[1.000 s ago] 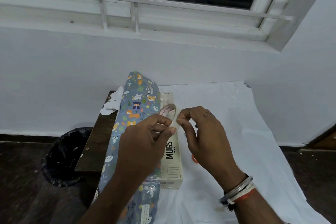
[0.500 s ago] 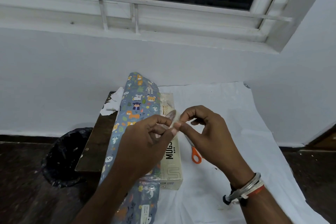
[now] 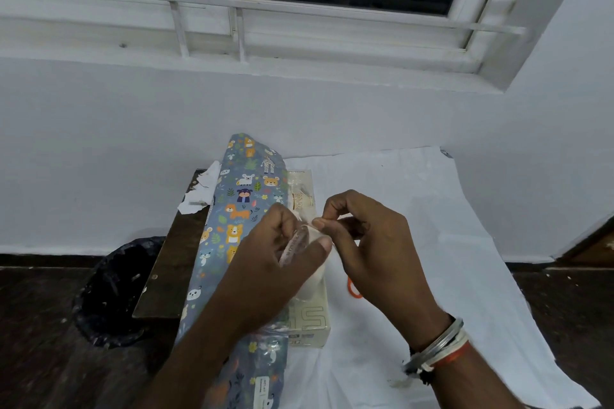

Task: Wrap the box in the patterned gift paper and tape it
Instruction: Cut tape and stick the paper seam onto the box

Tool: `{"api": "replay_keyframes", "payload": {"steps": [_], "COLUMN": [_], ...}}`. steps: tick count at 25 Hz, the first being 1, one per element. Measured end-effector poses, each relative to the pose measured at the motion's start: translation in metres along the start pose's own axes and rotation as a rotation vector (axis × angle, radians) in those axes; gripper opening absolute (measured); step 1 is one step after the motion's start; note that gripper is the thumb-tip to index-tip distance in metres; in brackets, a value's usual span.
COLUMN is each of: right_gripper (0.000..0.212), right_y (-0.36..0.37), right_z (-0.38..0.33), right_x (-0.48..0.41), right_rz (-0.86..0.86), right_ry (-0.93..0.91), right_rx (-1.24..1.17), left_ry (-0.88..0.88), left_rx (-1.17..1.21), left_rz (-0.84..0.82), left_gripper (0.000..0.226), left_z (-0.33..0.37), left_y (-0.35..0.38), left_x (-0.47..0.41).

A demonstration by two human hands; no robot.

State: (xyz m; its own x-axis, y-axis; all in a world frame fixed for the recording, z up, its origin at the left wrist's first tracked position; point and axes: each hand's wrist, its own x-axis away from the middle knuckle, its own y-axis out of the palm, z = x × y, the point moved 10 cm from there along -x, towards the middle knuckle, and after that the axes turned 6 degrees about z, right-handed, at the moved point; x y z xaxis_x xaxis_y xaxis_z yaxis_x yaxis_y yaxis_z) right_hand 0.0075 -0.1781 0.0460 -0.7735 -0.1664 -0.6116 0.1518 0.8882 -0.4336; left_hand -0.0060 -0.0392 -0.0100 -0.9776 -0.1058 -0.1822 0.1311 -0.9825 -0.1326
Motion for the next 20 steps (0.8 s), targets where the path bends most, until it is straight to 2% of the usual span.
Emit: {"api": "replay_keyframes", "payload": {"steps": [2, 5, 8, 10, 14, 17, 20], "right_gripper": [0.012, 0.013, 0.014, 0.014, 0.013, 0.012, 0.012], "right_y": [0.000, 0.003, 0.002, 0.002, -0.001, -0.004, -0.002], "right_z": [0.001, 0.004, 0.008, 0.006, -0.007, 0.001, 0.012], "right_x": [0.000, 0.002, 0.001, 0.000, 0.002, 0.001, 0.001], "right_rz": [0.011, -0.008, -0.004, 0.003, 0.080, 0.089, 0.050], "right_ry": [0.010, 0.057, 0.088, 0.076, -0.048, 0.031, 0.146], "right_rx": [0.019, 0.005, 0.008, 0.008, 0.096, 0.012, -0.060], "left_ry": [-0.100, -0.051, 0.033, -0.038, -0.159, -0.205, -0.172], "left_rx": [0.075, 0.001, -0.088, -0.054, 0.008, 0.033, 0.093], "left_rz": [0.006, -0.019, -0.081, -0.045, -0.019, -0.045, -0.032], "left_gripper": [0.035, 0.026, 0.047, 0.051, 0.041, 0.039, 0.028], "left_z": [-0.004, 0.004, 0.010, 0.001, -0.017, -0.023, -0.021], "left_y": [0.003, 0.005, 0.010, 0.007, 0.008, 0.012, 0.013], "left_x": [0.001, 0.004, 0.008, 0.007, 0.002, 0.004, 0.004]}}
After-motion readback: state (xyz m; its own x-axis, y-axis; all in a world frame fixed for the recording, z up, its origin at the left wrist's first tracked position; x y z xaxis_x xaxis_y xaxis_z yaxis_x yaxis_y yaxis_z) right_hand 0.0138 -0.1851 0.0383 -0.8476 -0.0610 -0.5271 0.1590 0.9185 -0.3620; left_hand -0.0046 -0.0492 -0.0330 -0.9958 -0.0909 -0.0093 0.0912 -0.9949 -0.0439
